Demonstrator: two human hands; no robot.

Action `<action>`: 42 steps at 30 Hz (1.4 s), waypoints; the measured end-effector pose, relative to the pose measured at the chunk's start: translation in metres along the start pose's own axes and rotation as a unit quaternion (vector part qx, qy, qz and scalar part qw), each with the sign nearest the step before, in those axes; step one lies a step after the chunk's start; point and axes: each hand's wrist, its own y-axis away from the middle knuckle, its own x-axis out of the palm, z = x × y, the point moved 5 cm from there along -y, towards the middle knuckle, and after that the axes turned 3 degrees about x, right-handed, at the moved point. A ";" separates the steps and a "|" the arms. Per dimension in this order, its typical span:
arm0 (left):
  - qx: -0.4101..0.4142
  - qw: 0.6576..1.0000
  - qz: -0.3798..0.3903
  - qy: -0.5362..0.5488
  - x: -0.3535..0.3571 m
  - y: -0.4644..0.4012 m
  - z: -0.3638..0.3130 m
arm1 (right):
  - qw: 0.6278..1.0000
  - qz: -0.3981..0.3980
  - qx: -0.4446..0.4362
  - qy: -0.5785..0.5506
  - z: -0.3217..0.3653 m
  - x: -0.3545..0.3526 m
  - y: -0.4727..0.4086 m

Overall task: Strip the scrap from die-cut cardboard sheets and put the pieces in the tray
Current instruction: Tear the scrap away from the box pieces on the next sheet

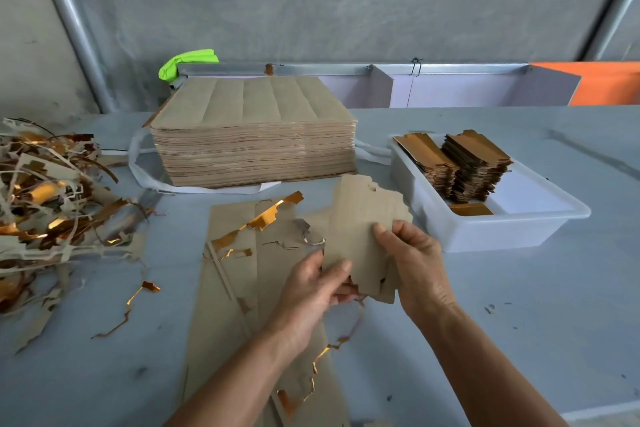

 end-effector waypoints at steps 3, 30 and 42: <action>-0.015 0.994 0.030 -0.100 0.001 0.003 0.005 | 0.997 -0.021 0.049 -0.046 -0.005 -0.004 -0.009; 0.035 0.864 0.197 -0.463 -0.042 0.015 -0.021 | 0.980 -0.096 0.144 -0.095 -0.007 -0.014 -0.040; 0.100 0.844 -0.056 -0.524 -0.077 -0.044 -0.047 | 0.985 -0.072 0.106 0.113 -0.009 -0.026 -0.054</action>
